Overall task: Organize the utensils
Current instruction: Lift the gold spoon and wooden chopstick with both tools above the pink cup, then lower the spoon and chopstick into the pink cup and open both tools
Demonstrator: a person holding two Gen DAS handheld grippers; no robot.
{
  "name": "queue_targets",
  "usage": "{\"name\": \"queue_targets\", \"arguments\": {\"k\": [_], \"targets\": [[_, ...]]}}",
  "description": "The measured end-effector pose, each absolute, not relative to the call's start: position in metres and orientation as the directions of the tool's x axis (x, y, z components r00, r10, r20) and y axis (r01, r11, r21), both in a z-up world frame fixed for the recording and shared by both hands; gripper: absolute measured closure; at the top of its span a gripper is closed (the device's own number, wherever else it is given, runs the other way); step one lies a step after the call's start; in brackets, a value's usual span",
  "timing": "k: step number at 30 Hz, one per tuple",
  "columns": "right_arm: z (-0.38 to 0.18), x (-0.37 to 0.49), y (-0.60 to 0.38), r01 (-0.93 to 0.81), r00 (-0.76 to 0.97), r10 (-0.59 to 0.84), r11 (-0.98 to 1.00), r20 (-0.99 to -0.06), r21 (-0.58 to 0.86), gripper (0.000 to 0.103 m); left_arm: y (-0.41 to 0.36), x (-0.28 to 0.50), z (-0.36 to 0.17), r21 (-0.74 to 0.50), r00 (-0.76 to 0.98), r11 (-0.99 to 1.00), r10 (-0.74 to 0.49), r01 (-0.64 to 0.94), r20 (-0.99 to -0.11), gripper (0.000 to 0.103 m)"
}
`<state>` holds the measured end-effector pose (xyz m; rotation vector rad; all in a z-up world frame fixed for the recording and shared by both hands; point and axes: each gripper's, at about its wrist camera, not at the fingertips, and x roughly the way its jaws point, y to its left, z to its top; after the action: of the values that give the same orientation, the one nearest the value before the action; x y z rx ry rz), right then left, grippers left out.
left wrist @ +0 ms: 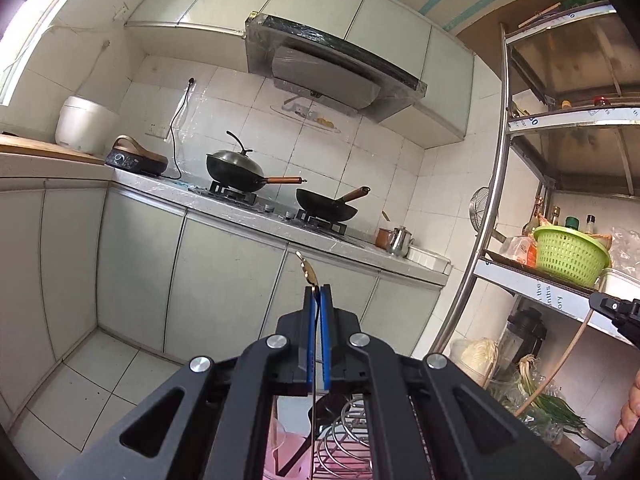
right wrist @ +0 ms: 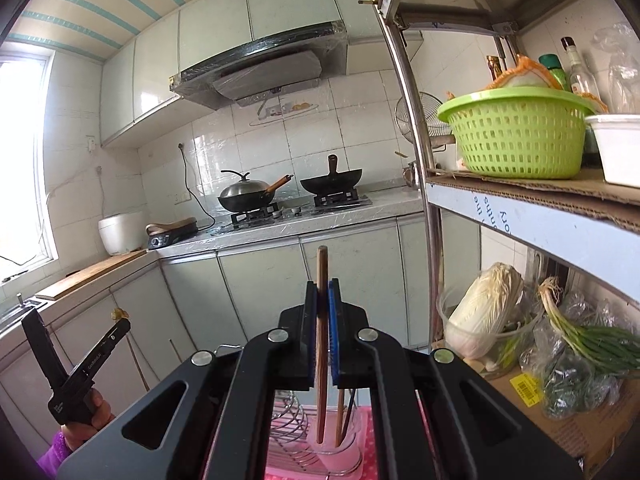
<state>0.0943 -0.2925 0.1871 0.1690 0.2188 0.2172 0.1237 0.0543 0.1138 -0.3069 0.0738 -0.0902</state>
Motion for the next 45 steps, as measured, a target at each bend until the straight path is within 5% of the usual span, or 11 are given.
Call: {"name": "queue_targets", "arguments": {"k": [17, 39, 43, 45], "targets": [[0.149, 0.138, -0.284, -0.177, 0.925, 0.225, 0.968, -0.307, 0.175, 0.097, 0.047, 0.161, 0.062, -0.238, 0.999, 0.971, -0.027, 0.022, -0.019, 0.101], [0.078, 0.163, -0.273, -0.178, 0.834, 0.261, 0.961, -0.486, 0.211, 0.097, 0.037, 0.154, 0.012, -0.22, 0.959, 0.972, -0.135, 0.08, -0.248, 0.1], [0.073, 0.165, -0.275, -0.167, 0.817, 0.269, 0.957, -0.51, 0.237, 0.097, 0.036, 0.155, 0.012, -0.213, 0.949, 0.974, -0.137, 0.077, -0.284, 0.094], [0.073, 0.165, -0.276, -0.159, 0.814, 0.264, 0.958, -0.516, 0.24, 0.088, 0.036, 0.154, 0.013, -0.21, 0.946, 0.975, -0.14, 0.08, -0.292, 0.074]]}}
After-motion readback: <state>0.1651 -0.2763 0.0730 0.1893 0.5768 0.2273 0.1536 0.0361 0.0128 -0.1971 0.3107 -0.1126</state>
